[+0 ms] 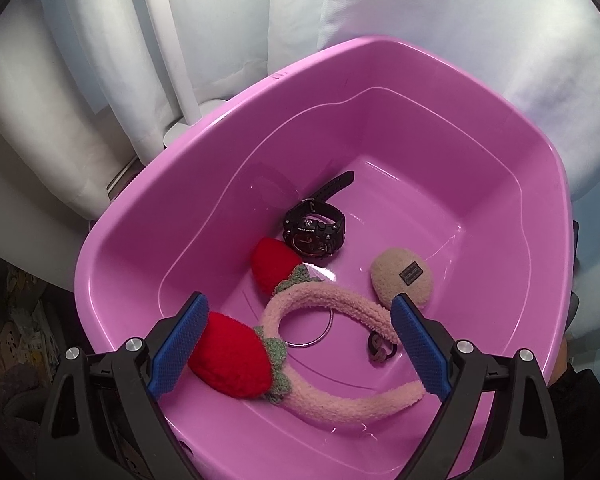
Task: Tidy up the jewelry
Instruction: 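Carry the pearl clip with right tool over the tub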
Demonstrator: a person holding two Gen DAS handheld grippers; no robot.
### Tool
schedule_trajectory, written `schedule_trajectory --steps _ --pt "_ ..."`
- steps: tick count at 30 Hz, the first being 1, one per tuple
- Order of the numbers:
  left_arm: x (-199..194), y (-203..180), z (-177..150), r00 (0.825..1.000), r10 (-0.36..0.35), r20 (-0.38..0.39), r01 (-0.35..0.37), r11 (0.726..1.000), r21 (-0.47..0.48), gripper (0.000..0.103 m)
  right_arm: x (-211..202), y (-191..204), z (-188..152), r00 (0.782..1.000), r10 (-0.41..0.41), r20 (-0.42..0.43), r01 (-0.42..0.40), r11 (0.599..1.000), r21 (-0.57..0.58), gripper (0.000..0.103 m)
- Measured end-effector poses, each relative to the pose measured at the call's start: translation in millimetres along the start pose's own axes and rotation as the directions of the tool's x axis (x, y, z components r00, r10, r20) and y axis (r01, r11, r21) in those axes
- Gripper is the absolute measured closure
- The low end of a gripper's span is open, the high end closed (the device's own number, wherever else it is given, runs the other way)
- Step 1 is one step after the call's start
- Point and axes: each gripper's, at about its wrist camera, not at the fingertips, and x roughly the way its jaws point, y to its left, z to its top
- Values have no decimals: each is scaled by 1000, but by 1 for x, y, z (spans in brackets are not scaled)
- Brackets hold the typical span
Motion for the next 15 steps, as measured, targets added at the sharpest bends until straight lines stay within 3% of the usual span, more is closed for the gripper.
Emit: schedule_trajectory --steps 2,8,15 --pt "0 -1 0 1000 -5 -1 5 1000 -1 12 -3 0 -5 1000 19 0 -19 1000 13 63" --pt "-3 -2 -2 1000 -6 11 6 1000 7 12 -24 8 -23 1000 22 12 -23 999 45 64" --pt "-8 -6 -3 999 -20 26 20 1000 23 12 -86 11 -36 997 4 78 -12 995 104 64"
